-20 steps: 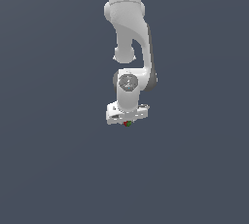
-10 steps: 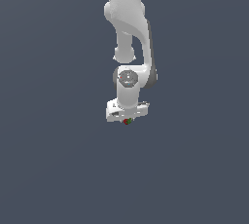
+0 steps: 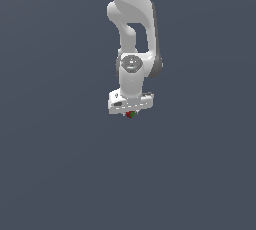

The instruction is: Pick up the object and move it to a goal position.

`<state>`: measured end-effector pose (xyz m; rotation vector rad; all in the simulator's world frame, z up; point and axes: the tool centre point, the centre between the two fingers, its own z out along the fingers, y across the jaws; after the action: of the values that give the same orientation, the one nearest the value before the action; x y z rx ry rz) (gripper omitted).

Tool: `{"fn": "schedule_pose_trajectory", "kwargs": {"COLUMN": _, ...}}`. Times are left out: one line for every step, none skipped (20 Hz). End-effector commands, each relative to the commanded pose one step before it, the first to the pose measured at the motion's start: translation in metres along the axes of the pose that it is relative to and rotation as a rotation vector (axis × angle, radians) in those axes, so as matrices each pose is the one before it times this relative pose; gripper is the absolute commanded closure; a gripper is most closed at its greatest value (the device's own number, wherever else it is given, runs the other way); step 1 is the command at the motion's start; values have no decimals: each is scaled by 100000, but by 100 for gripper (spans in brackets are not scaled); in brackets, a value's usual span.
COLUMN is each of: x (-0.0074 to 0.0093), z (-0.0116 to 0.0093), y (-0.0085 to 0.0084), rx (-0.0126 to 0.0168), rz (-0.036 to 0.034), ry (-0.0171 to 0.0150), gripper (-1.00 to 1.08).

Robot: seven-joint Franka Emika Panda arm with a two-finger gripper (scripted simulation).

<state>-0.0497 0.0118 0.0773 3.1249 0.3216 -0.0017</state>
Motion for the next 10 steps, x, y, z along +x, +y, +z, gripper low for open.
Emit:
{"fn": "schedule_pose_trajectory", "kwargs": {"x": -915, "z": -1416, "y": -149, "rx": -26, "rz": 1, "ry": 78, "gripper": 108}}
{"fn": "schedule_pose_trajectory", "kwargs": {"x": -317, "z": -491, "y": -53, "rx": 0, "rz": 0, "ry": 0, "gripper": 108}}
{"fn": "schedule_pose_trajectory", "kwargs": {"x": -291, "z": -456, "y": -48, "rx": 0, "rz": 0, "ry": 0, "gripper": 108}}
{"fn": "schedule_pose_trajectory", "kwargs": {"x": -265, "z": -422, "y": -44, "rx": 0, "rz": 0, "ry": 0, "gripper": 108}}
{"fn": "schedule_pose_trajectory", "kwargs": {"x": -239, "z": -387, "y": -40, "rx": 0, "rz": 0, "ry": 0, "gripper": 108}}
{"fn": "schedule_pose_trajectory", "kwargs": {"x": -214, "z": -352, "y": -36, "rx": 0, "rz": 0, "ry": 0, "gripper": 108}}
{"fn": "schedule_pose_trajectory", "kwargs": {"x": -190, "z": -316, "y": -32, "rx": 0, "rz": 0, "ry": 0, "gripper": 108}}
{"fn": "schedule_pose_trajectory", "kwargs": {"x": -166, "z": -280, "y": -28, "rx": 0, "rz": 0, "ry": 0, "gripper": 108}}
{"fn": "schedule_pose_trajectory", "kwargs": {"x": -143, "z": -244, "y": -24, "rx": 0, "rz": 0, "ry": 0, "gripper": 108}}
{"fn": "schedule_pose_trajectory", "kwargs": {"x": -120, "z": -207, "y": -21, "rx": 0, "rz": 0, "ry": 0, "gripper": 108}}
